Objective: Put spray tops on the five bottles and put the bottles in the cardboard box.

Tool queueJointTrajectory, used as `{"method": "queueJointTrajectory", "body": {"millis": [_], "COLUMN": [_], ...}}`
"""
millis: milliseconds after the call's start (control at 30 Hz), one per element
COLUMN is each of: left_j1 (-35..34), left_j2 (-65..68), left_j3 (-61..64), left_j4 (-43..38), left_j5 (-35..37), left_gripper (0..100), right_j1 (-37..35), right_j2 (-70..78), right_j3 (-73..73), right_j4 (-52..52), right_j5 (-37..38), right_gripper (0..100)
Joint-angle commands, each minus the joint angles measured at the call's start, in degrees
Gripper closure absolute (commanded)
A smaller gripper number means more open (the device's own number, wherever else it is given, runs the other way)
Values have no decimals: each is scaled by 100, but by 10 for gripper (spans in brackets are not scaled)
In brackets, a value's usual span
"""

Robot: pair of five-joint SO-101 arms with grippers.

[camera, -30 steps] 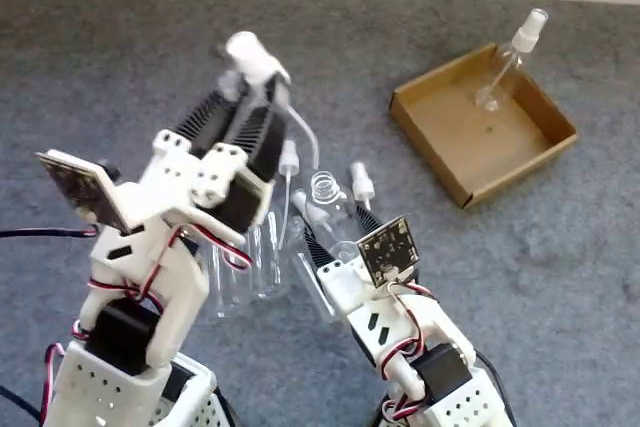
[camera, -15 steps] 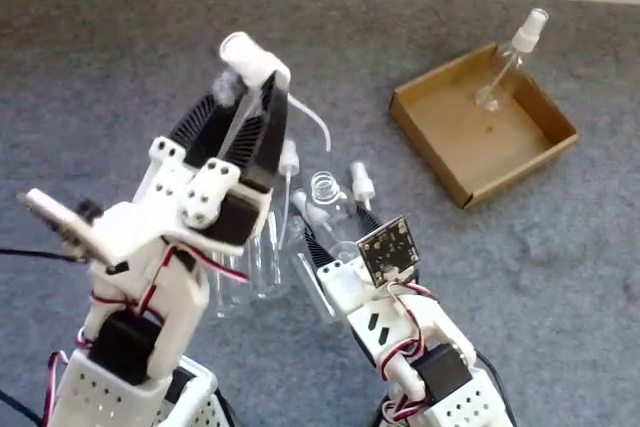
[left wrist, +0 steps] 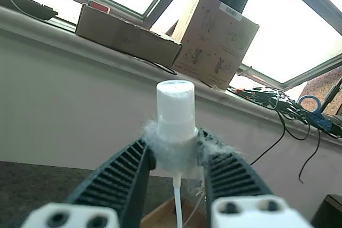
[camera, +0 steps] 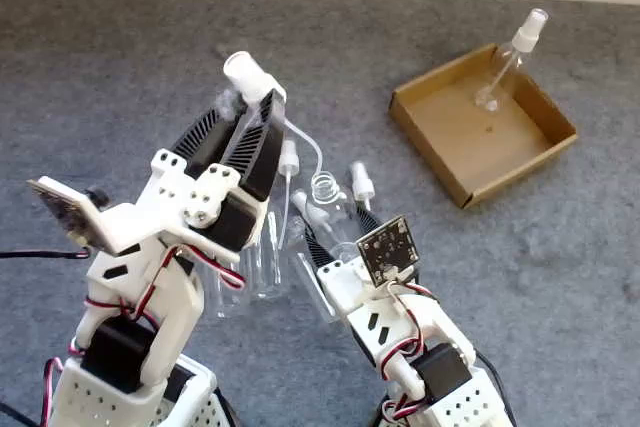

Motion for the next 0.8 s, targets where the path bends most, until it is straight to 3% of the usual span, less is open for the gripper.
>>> {"method": "queueJointTrajectory", "body": {"millis": [0,767], "left_j1": [-22,-13], "left_j2": [-22,-31], "left_j3": [-154,-567], "left_j4": [501,967], "left_j5": [246,273], "left_gripper": [987,987], "right_j1": [-13,-13], "right_j2": [-110,-110], "right_j3": [725,725], "right_j4": [-4,-4], "right_j5": [9,9], "right_gripper": [856,856]}}
